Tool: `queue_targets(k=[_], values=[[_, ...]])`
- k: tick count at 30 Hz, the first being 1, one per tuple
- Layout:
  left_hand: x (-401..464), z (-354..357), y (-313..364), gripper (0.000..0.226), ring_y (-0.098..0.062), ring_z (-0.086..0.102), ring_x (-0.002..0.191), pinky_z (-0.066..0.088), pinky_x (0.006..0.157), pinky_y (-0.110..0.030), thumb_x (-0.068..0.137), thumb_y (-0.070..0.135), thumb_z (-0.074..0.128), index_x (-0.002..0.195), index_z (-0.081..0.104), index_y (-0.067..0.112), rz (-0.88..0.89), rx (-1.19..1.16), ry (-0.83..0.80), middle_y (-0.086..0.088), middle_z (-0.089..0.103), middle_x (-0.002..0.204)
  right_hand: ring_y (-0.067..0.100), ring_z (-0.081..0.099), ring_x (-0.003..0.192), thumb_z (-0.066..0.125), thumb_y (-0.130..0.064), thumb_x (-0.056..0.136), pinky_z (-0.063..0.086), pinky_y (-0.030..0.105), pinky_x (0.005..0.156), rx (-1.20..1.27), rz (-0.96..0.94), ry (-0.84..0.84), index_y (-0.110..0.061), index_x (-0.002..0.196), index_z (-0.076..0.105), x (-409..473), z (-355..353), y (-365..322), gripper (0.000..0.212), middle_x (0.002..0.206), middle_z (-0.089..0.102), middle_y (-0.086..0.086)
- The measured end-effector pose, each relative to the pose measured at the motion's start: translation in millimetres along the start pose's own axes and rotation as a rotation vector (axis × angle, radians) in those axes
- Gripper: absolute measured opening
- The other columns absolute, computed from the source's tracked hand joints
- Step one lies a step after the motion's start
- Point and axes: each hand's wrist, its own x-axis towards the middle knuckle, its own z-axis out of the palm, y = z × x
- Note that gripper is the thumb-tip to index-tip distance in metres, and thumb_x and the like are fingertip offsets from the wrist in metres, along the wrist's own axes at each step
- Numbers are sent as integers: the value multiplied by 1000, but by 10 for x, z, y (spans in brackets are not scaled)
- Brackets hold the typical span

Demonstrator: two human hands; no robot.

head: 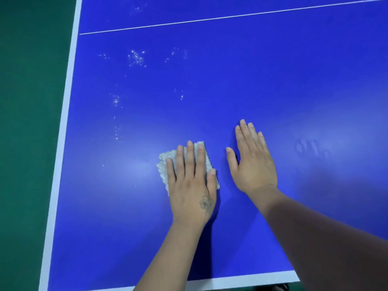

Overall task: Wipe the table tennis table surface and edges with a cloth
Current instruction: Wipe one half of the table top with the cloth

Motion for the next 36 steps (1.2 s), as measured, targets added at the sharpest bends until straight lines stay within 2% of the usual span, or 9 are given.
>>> queue_targets(k=[6,10,14,17,19,23,28,32,36], values=[[-346,-107,-231,64,-23,5,167,18,132,-56,114,47,34,172,19,25,160,-21,-66,1,12,180,11,2,164,27,-46,113,12,41,134,24,7,7,-12,168,24,-10,21,18,65,178,11,-4],[-221,-145,-490,64,-20,5,167,17,133,-55,114,48,34,172,20,27,183,-21,-69,4,12,180,11,3,164,28,-47,112,13,41,134,32,9,18,-12,168,25,-14,24,38,66,177,12,-4],[221,-125,-609,63,-23,6,167,14,133,-55,114,49,29,172,18,27,50,1,-12,1,16,179,11,2,164,27,-48,111,13,41,134,31,9,14,-12,168,25,-7,46,36,67,178,12,-5],[623,-51,-457,65,-28,9,167,10,133,-56,113,50,26,172,18,24,-119,17,34,-4,17,179,11,2,164,30,-46,111,13,42,134,44,7,22,-12,167,25,-10,58,46,66,178,12,-4],[835,9,-275,67,-31,6,167,7,133,-58,113,49,26,173,15,20,-168,3,38,-8,14,179,12,3,164,31,-45,111,13,42,133,56,0,32,-11,167,26,-3,55,59,66,177,13,-4],[948,40,-15,68,-31,5,167,8,132,-58,113,48,27,173,14,18,-4,-12,11,-9,13,180,13,6,164,35,-43,110,15,44,133,88,-13,52,-10,167,26,7,70,59,66,177,16,-1],[579,-53,-25,65,-26,0,167,13,132,-57,115,49,27,173,13,20,203,-20,-57,-3,9,180,17,13,164,41,-40,109,20,47,132,134,-23,99,-7,165,32,5,69,64,65,175,23,1],[324,-100,-237,65,-21,2,167,16,133,-55,115,50,34,172,15,25,182,-20,-68,2,11,180,18,13,164,41,-39,110,21,47,132,127,-26,92,-7,164,32,-7,67,71,64,175,23,1],[453,-133,-464,65,-21,3,167,13,134,-54,114,49,33,172,17,27,102,-22,-45,3,12,180,17,13,164,40,-40,110,21,47,132,108,-23,80,-8,165,31,-9,74,63,65,175,22,0]])
